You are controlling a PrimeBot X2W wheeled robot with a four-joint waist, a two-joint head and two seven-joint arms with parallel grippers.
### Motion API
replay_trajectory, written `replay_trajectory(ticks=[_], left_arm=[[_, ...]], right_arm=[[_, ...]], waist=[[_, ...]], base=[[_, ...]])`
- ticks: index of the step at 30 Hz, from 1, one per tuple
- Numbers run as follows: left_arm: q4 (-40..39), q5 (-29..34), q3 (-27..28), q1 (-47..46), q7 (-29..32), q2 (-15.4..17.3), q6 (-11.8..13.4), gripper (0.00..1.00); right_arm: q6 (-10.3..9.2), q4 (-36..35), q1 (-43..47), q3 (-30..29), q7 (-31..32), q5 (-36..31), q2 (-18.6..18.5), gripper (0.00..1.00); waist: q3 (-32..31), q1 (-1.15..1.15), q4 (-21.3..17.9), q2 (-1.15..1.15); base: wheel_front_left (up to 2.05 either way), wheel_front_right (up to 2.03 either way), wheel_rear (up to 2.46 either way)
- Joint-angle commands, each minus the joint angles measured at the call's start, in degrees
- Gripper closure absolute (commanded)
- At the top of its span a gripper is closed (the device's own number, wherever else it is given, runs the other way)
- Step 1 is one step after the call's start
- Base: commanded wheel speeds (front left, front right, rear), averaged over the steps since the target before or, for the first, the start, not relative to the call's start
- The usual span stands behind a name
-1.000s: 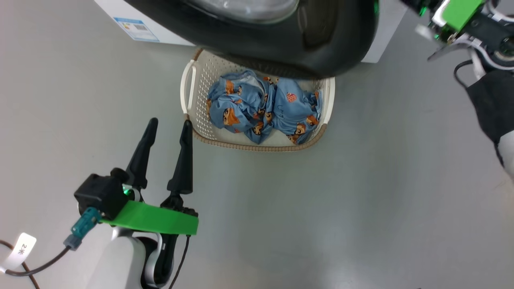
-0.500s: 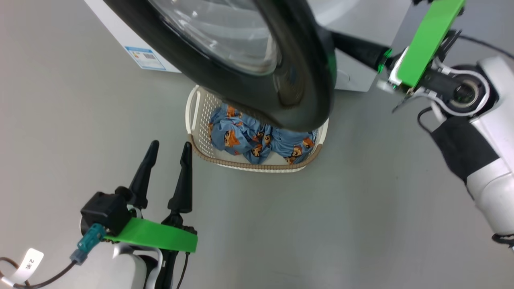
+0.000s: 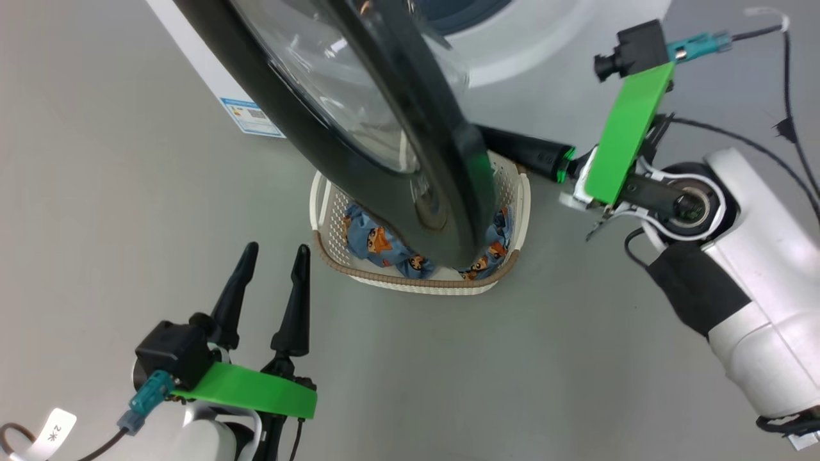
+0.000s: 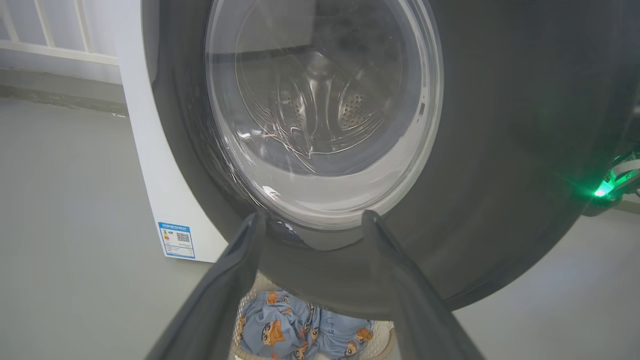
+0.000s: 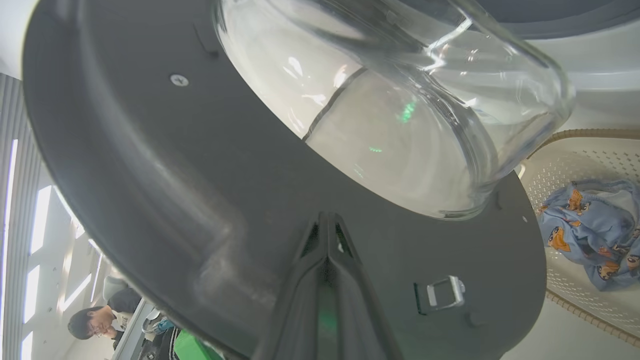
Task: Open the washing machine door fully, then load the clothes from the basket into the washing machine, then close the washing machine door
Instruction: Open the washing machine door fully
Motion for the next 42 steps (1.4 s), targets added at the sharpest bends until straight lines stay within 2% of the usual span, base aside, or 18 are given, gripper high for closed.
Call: replay_trajectory(ticks=[1,17,25,26,28,29,30,31,42], left_arm=[[-1.2,0.4,1.8,0.2,-0.4,1.1,-0.1,0.0],[-1.2,0.4,2.4,0.9,-0.4,1.1,0.0,0.0],[-0.7,0.7,3.0,1.4,-0.4,1.1,0.0,0.0],[-0.6,0.8,3.1,1.5,-0.4,1.1,-0.1,0.0],[-0.3,1.0,3.5,1.7,-0.4,1.1,-0.2,0.0],[-0.1,1.1,3.7,1.8,-0.4,1.1,-0.2,0.0],[0.1,1.2,3.9,1.9,-0.4,1.1,-0.3,0.0],[0.3,1.3,4.1,2.0,-0.4,1.1,-0.3,0.0],[1.2,3.0,7.5,4.5,-0.4,1.1,-0.6,0.0]], right_arm=[[0.58,-2.2,1.6,0.9,0.6,0.7,2.0,1.0],[0.58,-4.4,4.7,3.7,1.8,0.6,5.1,1.0],[0.58,-4.3,6.2,3.4,0.8,0.3,4.8,1.0],[0.58,-4.3,6.5,3.2,0.3,0.3,4.6,0.96],[0.58,-4.3,7.3,2.8,-0.6,0.0,4.1,0.68],[0.58,-4.4,7.8,2.6,-1.1,-0.1,3.8,0.58],[0.58,-4.4,8.3,2.5,-1.5,-0.2,3.4,0.33],[0.58,-4.4,8.9,2.4,-1.9,-0.3,3.0,0.0],[0.58,-5.9,16.4,0.3,-7.5,-0.6,-1.1,0.0]], waist=[[-0.4,0.0,0.4,0.0],[-2.1,0.0,2.2,0.0],[-3.4,0.0,1.1,0.0],[-3.7,0.0,0.8,0.0],[-4.3,0.0,0.1,0.0],[-4.6,0.0,-0.3,0.0],[-4.9,0.0,-0.7,0.0],[-5.3,0.0,-1.1,0.0],[-9.5,0.0,-6.2,0.0]], base=[[0.0,0.0,0.0],[0.0,0.0,0.0],[0.0,0.0,0.0],[0.0,0.0,0.0],[0.0,0.0,0.0],[0.0,0.0,0.0],[0.0,0.0,0.0],[0.0,0.0,0.0],[0.0,0.0,0.0]])
